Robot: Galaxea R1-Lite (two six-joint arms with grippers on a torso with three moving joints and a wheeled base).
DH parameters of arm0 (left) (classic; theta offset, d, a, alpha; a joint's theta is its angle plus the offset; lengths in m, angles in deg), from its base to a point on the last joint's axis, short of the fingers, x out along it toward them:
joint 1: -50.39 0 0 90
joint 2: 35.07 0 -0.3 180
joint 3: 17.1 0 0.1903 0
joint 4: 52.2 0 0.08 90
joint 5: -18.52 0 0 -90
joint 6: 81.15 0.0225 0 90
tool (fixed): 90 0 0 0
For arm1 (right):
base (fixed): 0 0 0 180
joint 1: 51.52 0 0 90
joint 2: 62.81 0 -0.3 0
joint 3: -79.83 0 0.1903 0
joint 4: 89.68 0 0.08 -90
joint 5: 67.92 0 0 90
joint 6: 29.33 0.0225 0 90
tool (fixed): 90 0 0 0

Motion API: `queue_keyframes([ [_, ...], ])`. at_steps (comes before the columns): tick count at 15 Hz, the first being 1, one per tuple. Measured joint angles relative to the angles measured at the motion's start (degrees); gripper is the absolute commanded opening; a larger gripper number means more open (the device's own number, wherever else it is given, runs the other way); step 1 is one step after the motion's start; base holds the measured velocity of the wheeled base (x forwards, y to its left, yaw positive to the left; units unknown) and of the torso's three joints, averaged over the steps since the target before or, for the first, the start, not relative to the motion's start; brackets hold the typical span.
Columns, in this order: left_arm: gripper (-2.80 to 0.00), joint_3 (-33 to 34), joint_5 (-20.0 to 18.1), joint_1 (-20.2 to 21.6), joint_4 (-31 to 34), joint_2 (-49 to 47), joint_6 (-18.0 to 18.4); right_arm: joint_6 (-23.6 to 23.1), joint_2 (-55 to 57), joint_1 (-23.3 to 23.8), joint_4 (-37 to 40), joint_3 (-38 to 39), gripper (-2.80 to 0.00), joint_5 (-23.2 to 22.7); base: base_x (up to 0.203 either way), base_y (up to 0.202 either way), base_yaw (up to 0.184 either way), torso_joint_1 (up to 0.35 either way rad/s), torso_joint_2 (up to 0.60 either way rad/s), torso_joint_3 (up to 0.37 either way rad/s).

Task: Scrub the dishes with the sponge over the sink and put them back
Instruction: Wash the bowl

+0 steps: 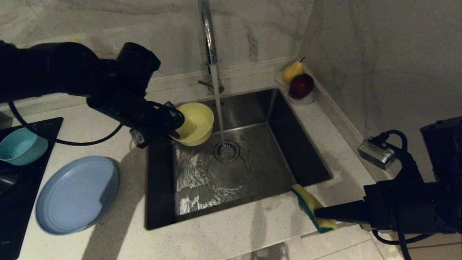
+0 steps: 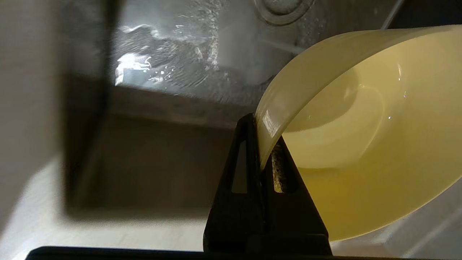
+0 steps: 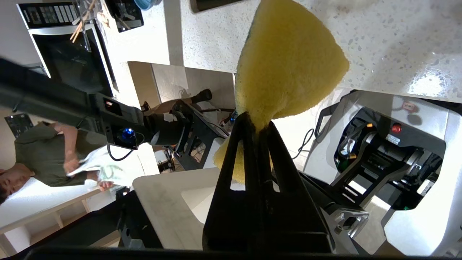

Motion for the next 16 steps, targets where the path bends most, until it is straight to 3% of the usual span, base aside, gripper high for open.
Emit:
queue_keyframes([
  [4,-2.80,-0.95,1.45,-1.86,-4.73,-6.52,-1.49,0.03,-0.76,0.15,0.05,0.25,-2.80,0.00,0.000,0.000,0.000,0.000,0.00,0.000],
  [7,-2.80,-1.02,6.59,-4.23,-9.84,-10.79,-3.97,-0.04,-1.59,0.05,0.27,0.44,-2.80,0.00,0.000,0.000,0.000,0.000,0.00,0.000],
  [16,-2.80,-1.13,7.33,-6.48,-12.38,-15.63,-4.66,-0.06,-2.42,0.16,-0.01,1.41,-2.80,-0.16,0.000,0.000,0.000,0.000,0.00,0.000],
])
